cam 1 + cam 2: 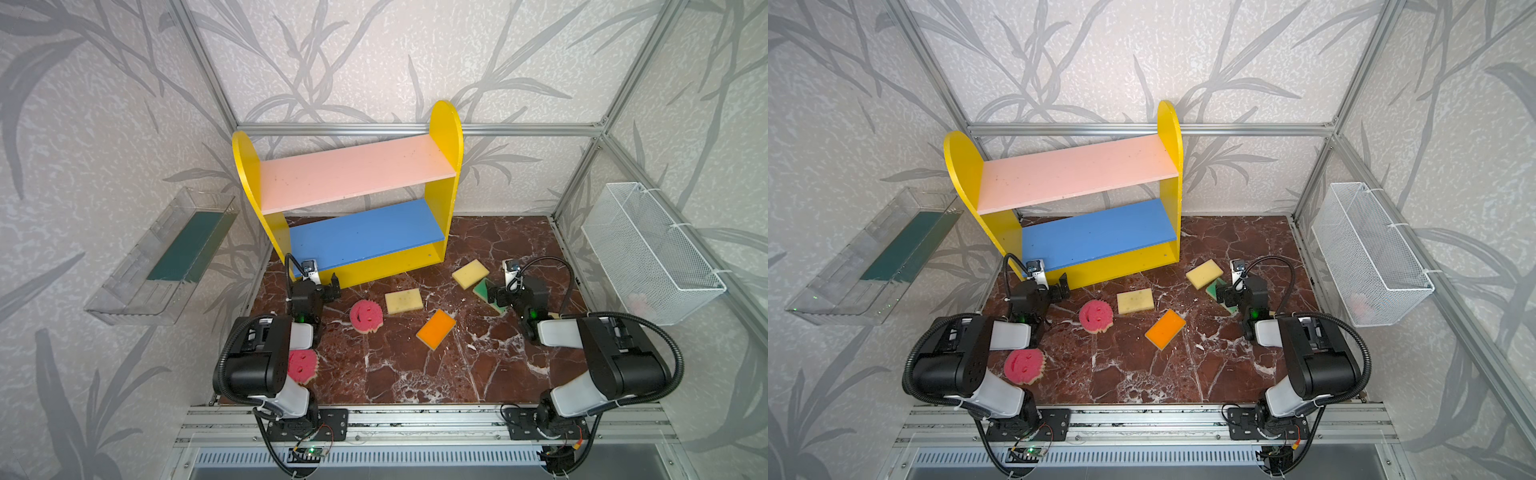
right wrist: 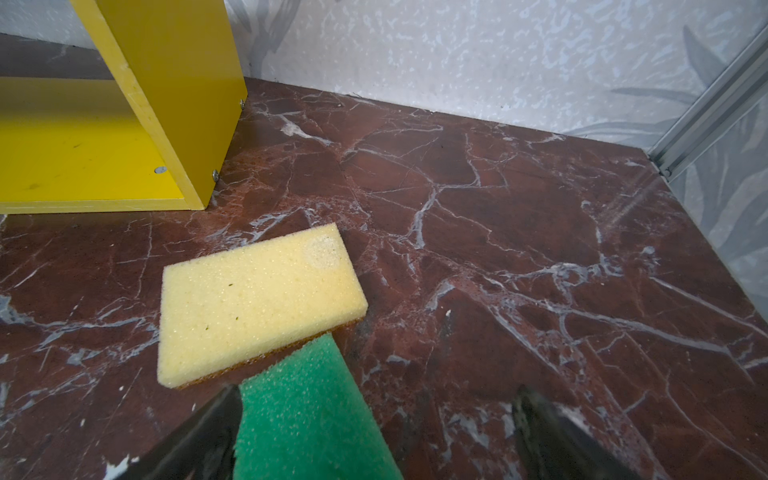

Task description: Place and organize the cleaning sponges onto the shelf

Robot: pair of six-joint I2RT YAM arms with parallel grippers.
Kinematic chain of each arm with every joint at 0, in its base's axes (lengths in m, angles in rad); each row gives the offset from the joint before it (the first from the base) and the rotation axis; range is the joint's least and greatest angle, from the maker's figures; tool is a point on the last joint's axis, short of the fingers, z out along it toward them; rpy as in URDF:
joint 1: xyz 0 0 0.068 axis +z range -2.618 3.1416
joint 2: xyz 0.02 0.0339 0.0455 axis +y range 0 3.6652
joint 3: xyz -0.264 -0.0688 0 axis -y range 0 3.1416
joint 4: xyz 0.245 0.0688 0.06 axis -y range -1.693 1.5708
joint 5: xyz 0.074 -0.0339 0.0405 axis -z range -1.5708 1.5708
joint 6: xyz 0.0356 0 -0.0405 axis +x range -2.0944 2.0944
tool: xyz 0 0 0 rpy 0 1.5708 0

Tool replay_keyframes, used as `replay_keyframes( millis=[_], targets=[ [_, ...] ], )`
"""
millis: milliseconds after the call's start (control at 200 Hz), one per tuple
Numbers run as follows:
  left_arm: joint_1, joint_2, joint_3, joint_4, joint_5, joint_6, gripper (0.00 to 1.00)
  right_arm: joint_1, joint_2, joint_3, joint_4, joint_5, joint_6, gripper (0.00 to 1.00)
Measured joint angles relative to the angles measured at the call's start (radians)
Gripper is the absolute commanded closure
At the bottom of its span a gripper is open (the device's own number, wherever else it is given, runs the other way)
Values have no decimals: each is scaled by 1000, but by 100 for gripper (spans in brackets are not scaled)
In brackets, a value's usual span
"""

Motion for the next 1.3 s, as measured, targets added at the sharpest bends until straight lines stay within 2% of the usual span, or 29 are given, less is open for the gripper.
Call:
replay_keyframes(
  millis=[450,665,810,1124,1299],
  targets=[
    [0,-10,0,-22,1,1,1,-2,-10,-6,2,-1,2,1],
    [-11,-126,0,-101,-4,15,1,-2,-153,-9,-100,45,28,1],
    [-53,-219,-1,-216,-18,49,1,-2,-223,25,-234,98,76,1],
    [-164,-524,10,-528,2,131,1,-2,-432,33,-458,175,205,1],
    [-227,-628,87,-718,-2,140,2,-2,-568,55,-612,176,308,1]
  ],
)
